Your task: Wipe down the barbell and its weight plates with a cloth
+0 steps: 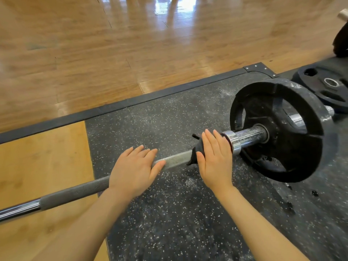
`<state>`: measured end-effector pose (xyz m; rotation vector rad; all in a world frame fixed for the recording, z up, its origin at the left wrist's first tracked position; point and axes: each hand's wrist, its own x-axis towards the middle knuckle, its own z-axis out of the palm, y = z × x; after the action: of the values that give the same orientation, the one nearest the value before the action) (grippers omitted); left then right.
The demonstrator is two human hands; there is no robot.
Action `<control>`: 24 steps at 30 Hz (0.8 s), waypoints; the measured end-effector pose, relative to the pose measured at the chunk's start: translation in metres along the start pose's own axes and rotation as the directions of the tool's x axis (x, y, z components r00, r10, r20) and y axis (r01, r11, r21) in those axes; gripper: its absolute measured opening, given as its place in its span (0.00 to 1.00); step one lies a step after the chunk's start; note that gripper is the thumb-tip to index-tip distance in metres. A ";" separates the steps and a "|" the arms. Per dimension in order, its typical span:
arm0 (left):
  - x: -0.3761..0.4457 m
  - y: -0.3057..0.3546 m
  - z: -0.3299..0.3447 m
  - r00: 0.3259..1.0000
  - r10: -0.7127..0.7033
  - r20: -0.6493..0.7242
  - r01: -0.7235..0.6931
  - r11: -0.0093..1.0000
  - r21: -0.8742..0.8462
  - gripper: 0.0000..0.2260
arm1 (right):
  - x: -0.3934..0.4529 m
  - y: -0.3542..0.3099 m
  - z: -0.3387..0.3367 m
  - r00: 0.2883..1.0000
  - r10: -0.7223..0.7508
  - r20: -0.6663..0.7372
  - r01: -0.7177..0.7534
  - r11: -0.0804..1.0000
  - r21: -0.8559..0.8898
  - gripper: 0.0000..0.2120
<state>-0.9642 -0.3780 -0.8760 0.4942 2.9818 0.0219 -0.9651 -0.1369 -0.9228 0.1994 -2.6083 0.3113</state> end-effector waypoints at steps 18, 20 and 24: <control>0.016 -0.011 0.005 1.000 -0.011 -0.022 0.012 0.999 0.045 0.39 | 0.044 0.003 0.001 0.992 -0.117 -0.041 0.120 0.990 0.072 0.22; 0.016 -0.011 0.005 1.000 -0.014 -0.024 0.015 0.999 0.040 0.39 | 0.029 0.005 0.002 0.993 -0.112 -0.044 0.116 0.989 0.087 0.19; 0.017 -0.012 0.005 0.999 -0.018 -0.030 0.019 0.999 0.030 0.38 | 0.003 0.019 -0.003 0.977 -0.211 -0.024 0.212 0.972 0.096 0.19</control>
<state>-0.9831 -0.3838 -0.8835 0.4737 3.0199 -0.0170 -0.9705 -0.1179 -0.9220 0.5035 -2.5313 0.3639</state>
